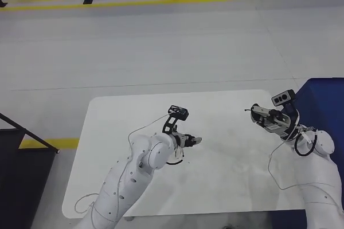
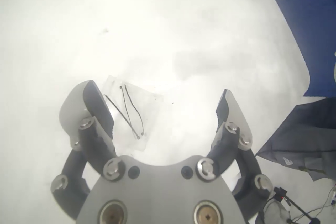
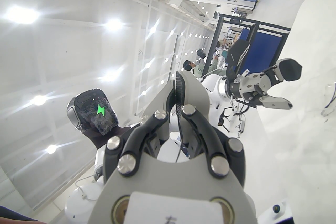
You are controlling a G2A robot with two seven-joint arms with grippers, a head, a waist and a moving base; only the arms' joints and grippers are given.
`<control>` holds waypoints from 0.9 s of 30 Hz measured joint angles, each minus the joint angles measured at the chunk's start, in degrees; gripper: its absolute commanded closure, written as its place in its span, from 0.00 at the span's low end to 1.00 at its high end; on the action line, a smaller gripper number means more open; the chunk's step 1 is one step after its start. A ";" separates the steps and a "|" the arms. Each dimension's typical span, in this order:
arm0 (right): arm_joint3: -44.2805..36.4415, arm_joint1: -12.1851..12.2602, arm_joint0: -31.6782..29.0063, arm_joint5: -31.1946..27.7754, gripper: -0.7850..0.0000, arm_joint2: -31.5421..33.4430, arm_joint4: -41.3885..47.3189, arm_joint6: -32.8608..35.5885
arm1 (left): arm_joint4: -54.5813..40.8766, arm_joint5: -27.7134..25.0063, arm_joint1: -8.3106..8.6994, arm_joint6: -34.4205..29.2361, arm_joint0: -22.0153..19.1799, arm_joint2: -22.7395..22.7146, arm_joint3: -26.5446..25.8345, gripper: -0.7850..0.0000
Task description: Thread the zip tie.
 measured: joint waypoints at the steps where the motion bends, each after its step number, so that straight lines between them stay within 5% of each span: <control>1: 0.00 0.00 0.00 0.00 1.00 0.00 0.00 0.00 | 0.79 1.52 -0.08 -0.81 -0.23 0.33 -0.04 0.66; 10: 0.00 0.00 0.00 0.00 1.00 0.00 0.00 0.00 | 3.64 7.62 -0.61 -9.11 -2.93 1.57 1.73 0.73; 27: 0.00 0.00 0.00 0.00 1.00 0.00 0.00 0.00 | 2.32 10.29 -4.27 -7.15 -10.20 7.69 18.15 0.74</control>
